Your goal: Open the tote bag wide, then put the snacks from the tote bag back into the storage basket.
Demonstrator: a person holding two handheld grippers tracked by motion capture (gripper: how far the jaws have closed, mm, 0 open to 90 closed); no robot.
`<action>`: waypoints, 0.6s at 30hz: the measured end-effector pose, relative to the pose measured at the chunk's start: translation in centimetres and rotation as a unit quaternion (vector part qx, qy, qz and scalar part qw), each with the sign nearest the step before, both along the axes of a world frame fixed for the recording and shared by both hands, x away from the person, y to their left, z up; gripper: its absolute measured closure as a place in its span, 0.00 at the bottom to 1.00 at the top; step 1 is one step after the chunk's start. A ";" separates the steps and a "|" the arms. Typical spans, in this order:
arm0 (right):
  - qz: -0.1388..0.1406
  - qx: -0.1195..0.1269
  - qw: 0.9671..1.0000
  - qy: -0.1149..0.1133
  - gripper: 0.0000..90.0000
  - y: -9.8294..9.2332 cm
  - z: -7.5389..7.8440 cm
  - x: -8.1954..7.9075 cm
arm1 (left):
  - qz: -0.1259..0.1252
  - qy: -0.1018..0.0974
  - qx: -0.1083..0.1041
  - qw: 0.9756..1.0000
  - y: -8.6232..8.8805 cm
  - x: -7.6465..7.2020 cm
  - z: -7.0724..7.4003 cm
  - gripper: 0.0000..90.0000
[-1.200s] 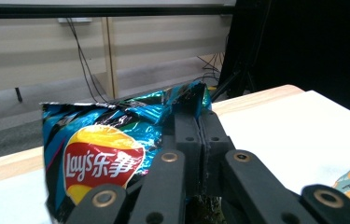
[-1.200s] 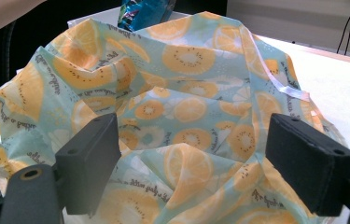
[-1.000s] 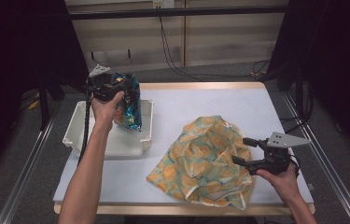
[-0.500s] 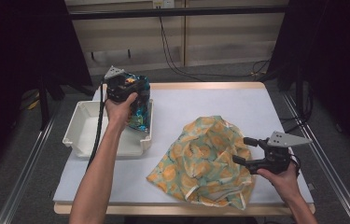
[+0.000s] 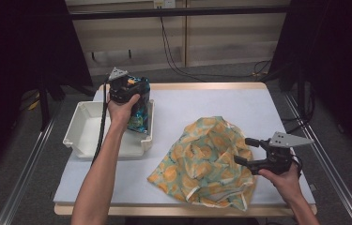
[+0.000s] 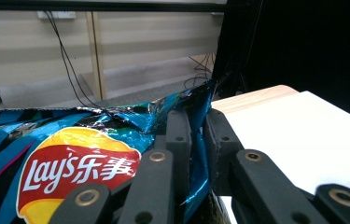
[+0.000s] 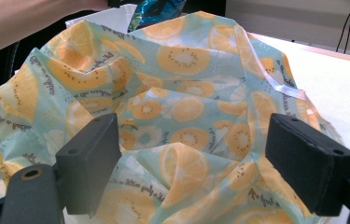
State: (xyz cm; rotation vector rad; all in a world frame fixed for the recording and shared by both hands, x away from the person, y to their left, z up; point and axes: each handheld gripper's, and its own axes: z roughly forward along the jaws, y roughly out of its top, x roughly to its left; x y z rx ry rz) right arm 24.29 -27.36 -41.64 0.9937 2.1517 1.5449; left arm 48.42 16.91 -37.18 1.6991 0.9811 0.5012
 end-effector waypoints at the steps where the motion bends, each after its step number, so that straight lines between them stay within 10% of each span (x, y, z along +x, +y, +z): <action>1: 0.001 0.000 1.000 -0.001 0.19 0.0 0.0 0.0 | 0.001 0.003 -0.004 1.000 0.0 0.1 0.0 0.91; 18: -0.001 -0.002 1.000 0.001 0.19 0.0 -0.1 0.1 | -0.050 0.029 -0.018 0.998 0.1 -0.3 -0.8 0.74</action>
